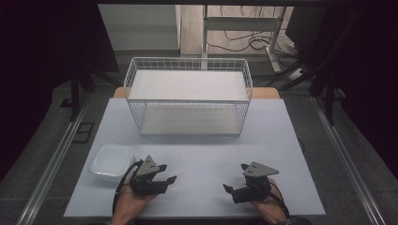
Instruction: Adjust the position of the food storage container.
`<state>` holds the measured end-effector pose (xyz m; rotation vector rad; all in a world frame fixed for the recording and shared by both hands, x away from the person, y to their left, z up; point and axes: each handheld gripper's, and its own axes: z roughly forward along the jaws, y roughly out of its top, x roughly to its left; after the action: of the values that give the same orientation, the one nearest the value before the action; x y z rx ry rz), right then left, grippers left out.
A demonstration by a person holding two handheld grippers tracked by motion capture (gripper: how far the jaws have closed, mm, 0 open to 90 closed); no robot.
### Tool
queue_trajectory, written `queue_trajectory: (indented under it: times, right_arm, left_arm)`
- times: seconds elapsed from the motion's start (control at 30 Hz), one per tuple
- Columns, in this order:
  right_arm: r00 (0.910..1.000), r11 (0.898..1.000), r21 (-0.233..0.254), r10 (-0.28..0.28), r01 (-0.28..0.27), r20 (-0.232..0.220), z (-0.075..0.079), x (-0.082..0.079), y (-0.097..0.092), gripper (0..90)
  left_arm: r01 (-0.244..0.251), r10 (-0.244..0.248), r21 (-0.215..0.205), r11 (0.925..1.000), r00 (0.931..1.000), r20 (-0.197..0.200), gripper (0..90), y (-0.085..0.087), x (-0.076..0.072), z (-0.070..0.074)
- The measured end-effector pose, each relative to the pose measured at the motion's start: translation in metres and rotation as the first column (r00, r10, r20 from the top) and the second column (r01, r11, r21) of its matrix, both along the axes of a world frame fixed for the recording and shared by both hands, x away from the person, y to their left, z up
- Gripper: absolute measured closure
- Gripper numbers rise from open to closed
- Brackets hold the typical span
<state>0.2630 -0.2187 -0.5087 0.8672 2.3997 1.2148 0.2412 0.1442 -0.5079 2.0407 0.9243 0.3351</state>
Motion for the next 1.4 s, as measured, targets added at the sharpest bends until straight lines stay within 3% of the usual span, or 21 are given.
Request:
queue_trajectory:
  times: [0.03,0.1,0.2,0.4,0.53,0.67,0.83,0.87,0.9,0.93,1.03,1.1,1.17,1.2,1.23,1.27,1.37,1.4]
  right_arm:
    - [1.0000,1.000,0.000,0.000,0.000,0.000,0.000,0.000,0.000,1.3]
    - [1.0000,1.000,-0.003,0.000,0.000,0.001,0.000,0.000,0.000,1.3]
    - [1.0000,1.000,-0.005,0.000,0.000,-0.001,0.000,0.001,0.000,1.4]
    - [0.9998,1.000,-0.014,-0.020,0.020,0.004,0.000,0.002,0.000,1.3]
    - [0.9999,1.000,-0.021,-0.016,0.016,-0.001,-0.002,0.002,0.001,1.3]
    - [0.9998,1.000,-0.025,-0.018,0.018,0.004,-0.002,0.002,0.002,0.5]
    - [0.9998,0.999,-0.026,-0.021,0.021,0.001,-0.003,0.002,0.001,0.0]
    - [0.9998,0.999,-0.026,-0.022,0.022,0.001,-0.003,0.003,0.001,0.0]
    - [0.9998,0.999,-0.024,-0.021,0.021,0.001,-0.003,0.003,0.001,0.0]
    - [0.9998,0.999,-0.024,-0.021,0.021,0.001,-0.003,0.003,0.001,0.0]
    - [0.9998,1.000,-0.022,-0.021,0.022,0.006,-0.002,0.002,0.001,0.0]
    - [0.9997,1.000,-0.021,-0.022,0.023,0.008,-0.002,0.002,0.001,0.0]
    - [0.9996,1.000,-0.019,-0.023,0.024,0.013,-0.002,0.002,0.001,0.0]
    - [0.9996,1.000,-0.019,-0.023,0.024,0.013,-0.002,0.002,0.001,0.0]
    - [0.9996,0.999,-0.022,-0.023,0.024,0.013,-0.002,0.002,0.000,0.0]
    - [0.9997,0.999,-0.022,-0.023,0.023,0.011,-0.002,0.002,0.000,0.0]
    - [0.9997,0.999,-0.026,-0.023,0.024,0.009,-0.002,0.002,0.001,0.0]
    - [0.9997,0.999,-0.026,-0.023,0.024,0.009,-0.002,0.002,0.001,0.0]
  left_arm:
    - [-0.006,0.006,0.000,1.0000,1.0000,0.004,47.0,0.002,0.001,0.001]
    - [-0.024,0.024,-0.023,0.9995,0.9997,0.000,55.6,0.010,0.003,0.006]
    - [-0.039,0.039,-0.021,0.9990,0.9992,0.009,60.5,0.015,0.004,0.010]
    - [-0.087,0.088,-0.025,0.9959,0.9957,0.030,80.0,0.035,0.009,0.023]
    - [-0.137,0.138,-0.017,0.9904,0.9898,0.036,89.9,0.058,0.016,0.029]
    - [-0.172,0.172,-0.008,0.9850,0.9843,0.038,90.0,0.070,0.019,0.030]
    - [-0.265,0.266,-0.045,0.9633,0.9637,0.024,90.0,0.097,0.021,0.032]
    - [-0.265,0.266,-0.045,0.9633,0.9637,0.024,90.0,0.097,0.021,0.032]
    - [-0.294,0.295,-0.039,0.9549,0.9550,0.027,90.0,0.105,0.020,0.031]
    - [-0.294,0.295,-0.039,0.9549,0.9550,0.027,90.0,0.105,0.020,0.031]
    - [-0.335,0.336,-0.031,0.9415,0.9410,0.036,90.0,0.118,0.018,0.029]
    - [-0.344,0.345,-0.028,0.9387,0.9380,0.039,90.0,0.121,0.017,0.028]
    - [-0.376,0.376,-0.024,0.9265,0.9253,0.047,90.0,0.131,0.015,0.027]
    - [-0.376,0.376,-0.024,0.9265,0.9253,0.047,90.0,0.131,0.015,0.027]
    - [-0.388,0.389,-0.021,0.9213,0.9200,0.051,90.0,0.135,0.014,0.026]
    - [-0.414,0.414,-0.011,0.9104,0.9087,0.057,90.0,0.142,0.013,0.025]
    - [-0.453,0.452,0.000,0.8915,0.8897,0.063,90.0,0.154,0.011,0.022]
    - [-0.453,0.452,0.000,0.8915,0.8897,0.063,90.0,0.154,0.011,0.022]
